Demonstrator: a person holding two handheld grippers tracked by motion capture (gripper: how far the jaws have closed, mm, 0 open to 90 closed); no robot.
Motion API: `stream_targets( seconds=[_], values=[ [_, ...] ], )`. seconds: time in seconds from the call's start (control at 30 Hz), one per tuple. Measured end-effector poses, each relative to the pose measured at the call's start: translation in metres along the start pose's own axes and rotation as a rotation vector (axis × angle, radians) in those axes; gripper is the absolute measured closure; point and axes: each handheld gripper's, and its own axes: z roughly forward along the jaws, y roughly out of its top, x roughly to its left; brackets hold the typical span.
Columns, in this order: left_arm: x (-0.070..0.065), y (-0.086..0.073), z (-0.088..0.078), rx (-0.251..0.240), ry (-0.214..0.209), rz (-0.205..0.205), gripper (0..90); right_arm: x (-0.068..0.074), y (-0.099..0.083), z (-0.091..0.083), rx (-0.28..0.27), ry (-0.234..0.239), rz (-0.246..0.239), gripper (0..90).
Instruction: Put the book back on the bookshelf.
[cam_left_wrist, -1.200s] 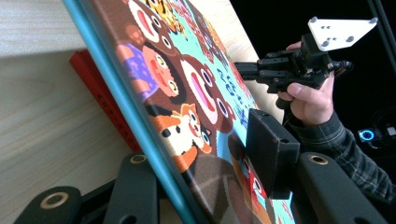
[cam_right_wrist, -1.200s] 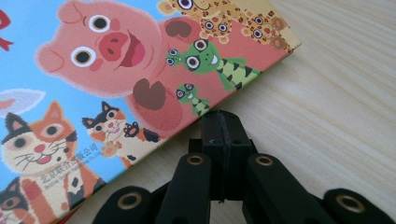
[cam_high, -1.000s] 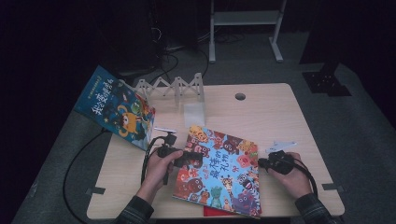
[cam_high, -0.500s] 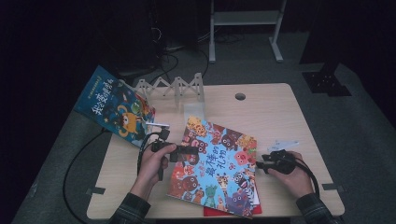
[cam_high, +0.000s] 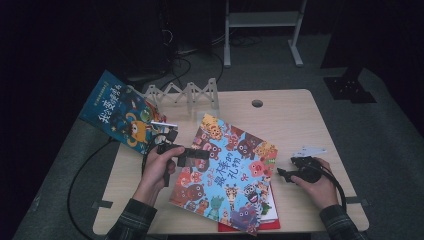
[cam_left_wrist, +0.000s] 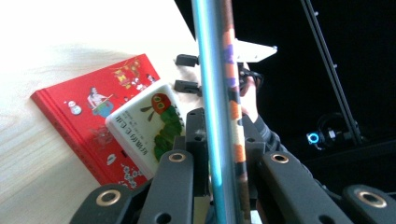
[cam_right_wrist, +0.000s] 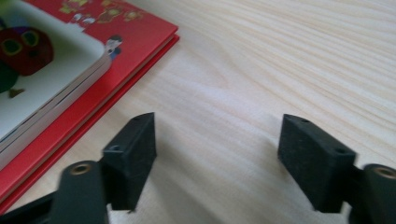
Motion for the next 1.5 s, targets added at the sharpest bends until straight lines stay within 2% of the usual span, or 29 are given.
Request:
stream_targets(
  seconds=[0.2, 0.37, 0.53, 0.67, 0.73, 0.83, 0.87, 0.93, 1.03, 1.43, 1.5],
  values=[
    [-0.015, 0.011, -0.006, 0.013, 0.022, 0.022, 80.5, -0.004, -0.002, 0.004, -0.030, 0.000, 0.004, 15.8],
    [-0.023, 0.018, -0.009, 0.038, 0.061, 0.026, 80.5, -0.005, -0.002, 0.005, -0.028, -0.005, 0.006, 14.2],
    [-0.032, 0.027, -0.016, 0.063, 0.098, 0.050, 80.7, -0.005, -0.002, 0.005, -0.028, -0.007, 0.007, 13.9],
    [-0.042, 0.037, -0.024, 0.089, 0.142, 0.077, 80.7, -0.005, -0.002, 0.005, -0.028, -0.007, 0.009, 13.9],
    [-0.051, 0.042, -0.030, 0.102, 0.199, 0.103, 80.9, -0.005, -0.002, 0.005, -0.027, -0.008, 0.009, 13.9],
    [-0.057, 0.047, -0.035, 0.099, 0.234, 0.114, 80.8, -0.005, -0.002, 0.005, -0.029, -0.009, 0.006, 13.9],
    [-0.062, 0.049, -0.038, 0.114, 0.273, 0.145, 80.9, -0.005, -0.002, 0.005, -0.027, -0.008, 0.009, 13.9],
    [-0.066, 0.051, -0.041, 0.123, 0.325, 0.150, 80.9, -0.005, -0.002, 0.005, -0.027, -0.008, 0.010, 13.9],
    [-0.067, 0.052, -0.048, 0.117, 0.330, 0.155, 80.8, -0.005, -0.002, 0.005, -0.027, -0.009, 0.012, 13.9],
    [-0.072, 0.054, -0.080, 0.066, 0.423, 0.164, 80.8, -0.005, -0.001, 0.006, -0.027, -0.011, 0.014, 13.8],
    [-0.073, 0.055, -0.087, 0.059, 0.429, 0.158, 80.8, -0.005, -0.001, 0.006, -0.027, -0.012, 0.015, 13.9]
  ],
)
